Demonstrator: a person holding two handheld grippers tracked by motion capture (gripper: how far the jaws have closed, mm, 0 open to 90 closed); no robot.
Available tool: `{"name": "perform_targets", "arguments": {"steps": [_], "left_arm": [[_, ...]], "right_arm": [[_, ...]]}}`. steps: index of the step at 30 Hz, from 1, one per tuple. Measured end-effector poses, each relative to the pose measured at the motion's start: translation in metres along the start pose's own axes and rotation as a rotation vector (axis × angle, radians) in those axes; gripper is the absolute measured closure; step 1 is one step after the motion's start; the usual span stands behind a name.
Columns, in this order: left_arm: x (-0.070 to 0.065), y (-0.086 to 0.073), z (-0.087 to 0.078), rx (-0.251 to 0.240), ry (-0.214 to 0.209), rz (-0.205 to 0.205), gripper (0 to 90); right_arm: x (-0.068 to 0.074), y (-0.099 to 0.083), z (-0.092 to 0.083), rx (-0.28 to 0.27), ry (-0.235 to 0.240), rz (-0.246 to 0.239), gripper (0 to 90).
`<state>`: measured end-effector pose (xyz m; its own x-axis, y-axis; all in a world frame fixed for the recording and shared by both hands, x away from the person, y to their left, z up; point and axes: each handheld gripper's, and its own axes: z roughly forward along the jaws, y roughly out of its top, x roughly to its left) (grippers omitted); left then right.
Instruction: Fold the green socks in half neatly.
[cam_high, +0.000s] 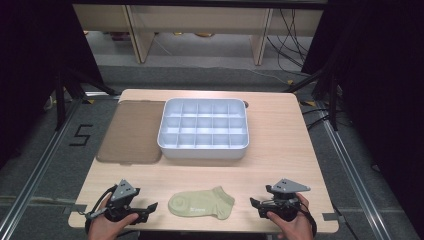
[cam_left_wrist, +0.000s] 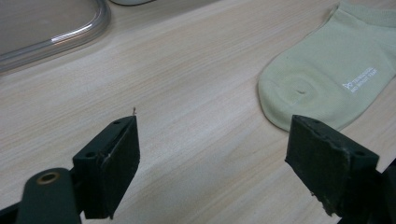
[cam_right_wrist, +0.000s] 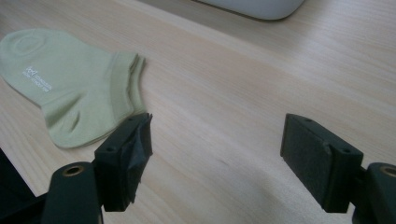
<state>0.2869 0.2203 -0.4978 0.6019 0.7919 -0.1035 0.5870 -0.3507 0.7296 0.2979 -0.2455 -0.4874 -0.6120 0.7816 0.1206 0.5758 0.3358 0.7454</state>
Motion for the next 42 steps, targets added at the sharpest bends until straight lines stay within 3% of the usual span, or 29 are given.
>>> {"name": "perform_targets", "arguments": {"steps": [3, 4, 6, 7, 8, 10, 11, 13, 14, 15, 20, 26, 29, 30, 31, 39, 42], "left_arm": [[0.0, -0.001, 0.002, -0.005, -0.002, 0.007, 16.0], [-0.003, 0.0, 0.003, -0.01, -0.003, -0.011, 15.5], [-0.004, 0.001, 0.003, 0.011, -0.014, -0.011, 15.3], [-0.005, 0.002, 0.004, 0.005, -0.026, -0.045, 15.0], [-0.006, 0.002, 0.005, -0.012, -0.025, -0.064, 14.9], [-0.007, 0.003, 0.005, -0.009, -0.026, -0.06, 14.9], [-0.009, 0.004, 0.006, -0.006, -0.04, -0.063, 15.1], [-0.013, 0.006, 0.008, 0.005, -0.057, -0.065, 15.9], [-0.016, 0.006, 0.009, 0.012, -0.071, -0.062, 17.1], [-0.018, 0.007, 0.011, 0.016, -0.073, -0.057, 20.1], [-0.022, 0.011, 0.021, 0.024, -0.086, -0.052, 28.6], [-0.032, 0.016, 0.027, 0.033, -0.112, -0.027, 32.4], [-0.036, 0.017, 0.031, 0.032, -0.103, -0.025, 35.1], [-0.036, 0.018, 0.031, 0.043, -0.094, -0.016, 36.4], [-0.036, 0.018, 0.032, 0.046, -0.117, -0.008, 37.2], [-0.037, 0.017, 0.039, 0.039, -0.114, -0.016, 49.4], [-0.037, 0.018, 0.043, 0.054, -0.109, 0.0, 52.5]], "right_arm": [[0.002, 0.0, 0.001, -0.008, -0.01, -0.001, 27.7], [0.004, 0.001, -0.001, -0.001, -0.01, -0.01, 29.0], [0.004, 0.001, 0.0, -0.011, -0.006, -0.021, 30.7], [0.005, 0.002, 0.0, -0.003, -0.008, -0.023, 32.3], [0.006, 0.002, 0.0, -0.006, 0.006, -0.024, 34.1], [0.007, 0.003, 0.0, -0.012, 0.012, -0.029, 35.6], [0.01, 0.004, 0.001, -0.03, 0.052, -0.03, 40.6], [0.013, 0.006, 0.0, -0.02, 0.065, -0.043, 43.6], [0.018, 0.006, -0.001, -0.005, 0.072, -0.016, 44.7], [0.017, 0.007, 0.001, -0.021, 0.072, -0.062, 46.0], [0.023, 0.009, 0.006, -0.004, 0.109, -0.106, 48.2], [0.027, 0.01, 0.008, 0.001, 0.107, -0.116, 48.8], [0.028, 0.01, 0.009, 0.001, 0.111, -0.118, 49.1], [0.028, 0.01, 0.009, -0.001, 0.108, -0.126, 49.2], [0.028, 0.01, 0.009, -0.002, 0.109, -0.128, 49.3], [0.033, 0.012, 0.011, 0.009, 0.128, -0.122, 49.4], [0.034, 0.013, 0.013, 0.005, 0.139, -0.143, 49.5]]}}
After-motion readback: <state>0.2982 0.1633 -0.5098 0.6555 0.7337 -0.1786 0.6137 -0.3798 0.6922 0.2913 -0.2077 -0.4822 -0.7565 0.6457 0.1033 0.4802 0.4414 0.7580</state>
